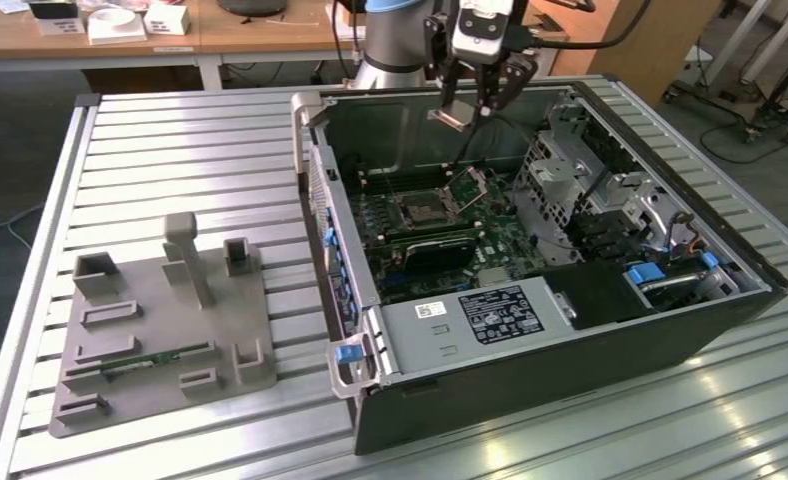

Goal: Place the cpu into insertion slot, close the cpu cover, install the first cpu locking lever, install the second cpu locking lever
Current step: 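Place the cpu into insertion slot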

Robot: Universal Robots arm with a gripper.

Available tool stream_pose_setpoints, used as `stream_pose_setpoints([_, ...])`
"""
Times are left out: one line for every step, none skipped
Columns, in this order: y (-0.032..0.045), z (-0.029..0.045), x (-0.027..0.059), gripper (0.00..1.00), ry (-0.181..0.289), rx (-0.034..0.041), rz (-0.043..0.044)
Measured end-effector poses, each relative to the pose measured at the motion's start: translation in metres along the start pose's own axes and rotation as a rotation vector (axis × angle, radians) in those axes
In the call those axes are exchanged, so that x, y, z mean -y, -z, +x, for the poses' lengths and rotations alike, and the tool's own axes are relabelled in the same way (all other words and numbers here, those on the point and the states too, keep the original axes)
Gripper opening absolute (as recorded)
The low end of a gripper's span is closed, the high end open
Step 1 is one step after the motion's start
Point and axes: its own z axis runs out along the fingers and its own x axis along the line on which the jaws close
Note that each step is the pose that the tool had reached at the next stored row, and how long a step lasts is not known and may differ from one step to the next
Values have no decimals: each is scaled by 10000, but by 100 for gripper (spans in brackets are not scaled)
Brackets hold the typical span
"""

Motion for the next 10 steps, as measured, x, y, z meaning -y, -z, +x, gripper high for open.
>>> stream_pose_setpoints([-10,0,1,54,-136,10,1])
stream_pose_setpoints([-18,0,2,54,-235,16,4])
stream_pose_setpoints([-26,1,4,54,-269,15,9])
stream_pose_setpoints([-34,3,9,54,-274,13,13])
stream_pose_setpoints([-39,5,14,54,-274,13,16])
stream_pose_setpoints([-42,6,16,54,-273,13,18])
stream_pose_setpoints([-42,6,16,54,-272,13,19])
stream_pose_setpoints([-42,6,16,54,-271,14,20])
stream_pose_setpoints([-42,6,16,54,-271,13,19])
stream_pose_setpoints([-43,6,16,54,-271,13,18])
